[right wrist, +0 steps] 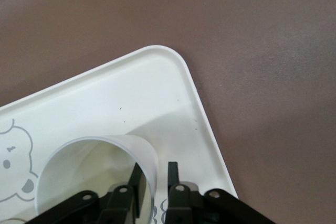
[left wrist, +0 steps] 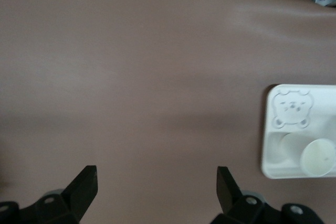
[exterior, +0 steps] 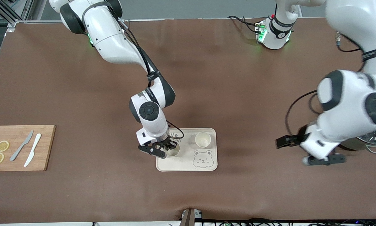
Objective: Place white IKEA cup upright on tray with both arms
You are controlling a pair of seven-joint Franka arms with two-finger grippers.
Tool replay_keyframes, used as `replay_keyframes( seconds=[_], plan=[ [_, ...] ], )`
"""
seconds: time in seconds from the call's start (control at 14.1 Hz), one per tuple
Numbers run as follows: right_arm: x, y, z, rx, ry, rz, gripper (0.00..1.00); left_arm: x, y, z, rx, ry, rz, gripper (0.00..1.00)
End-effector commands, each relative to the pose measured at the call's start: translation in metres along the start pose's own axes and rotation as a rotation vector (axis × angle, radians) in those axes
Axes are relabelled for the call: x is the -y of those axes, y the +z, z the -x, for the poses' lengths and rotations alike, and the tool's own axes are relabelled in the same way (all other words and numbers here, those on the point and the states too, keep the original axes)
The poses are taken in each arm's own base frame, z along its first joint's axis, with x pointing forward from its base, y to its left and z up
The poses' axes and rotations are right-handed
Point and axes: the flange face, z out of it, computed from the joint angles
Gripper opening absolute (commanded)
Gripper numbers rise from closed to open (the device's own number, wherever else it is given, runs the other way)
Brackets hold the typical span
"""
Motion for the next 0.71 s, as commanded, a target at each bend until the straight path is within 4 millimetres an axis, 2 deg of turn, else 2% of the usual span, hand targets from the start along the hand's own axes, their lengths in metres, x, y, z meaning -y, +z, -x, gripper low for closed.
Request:
replay_keyframes(
  seconds=[0.0,0.14,0.28,0.43,0.57,0.64],
  plan=[
    [0.0,-0.018,-0.014,-0.032,0.003,-0.007,1.0,0.038,-0.03,0.01,-0.007,0.114,-0.021,1.0],
    [-0.008,-0.047,-0.032,-0.033,-0.056,-0.004,1.0,0.042,-0.036,0.019,0.043,0.128,-0.025,1.0],
    [-0.027,-0.116,-0.053,0.022,-0.097,0.044,1.0,0.042,-0.049,0.035,0.065,0.116,-0.029,1.0],
    [-0.057,-0.223,-0.066,0.086,-0.1,0.059,1.0,0.041,-0.062,0.053,0.067,0.117,-0.025,1.0],
    [-0.091,-0.323,-0.057,0.15,-0.101,0.075,1.0,0.044,-0.067,0.072,0.073,0.124,-0.031,1.0],
    [-0.109,-0.365,-0.051,0.168,-0.11,0.076,1.0,0.041,-0.067,0.079,0.068,0.134,-0.043,1.0]
  ],
)
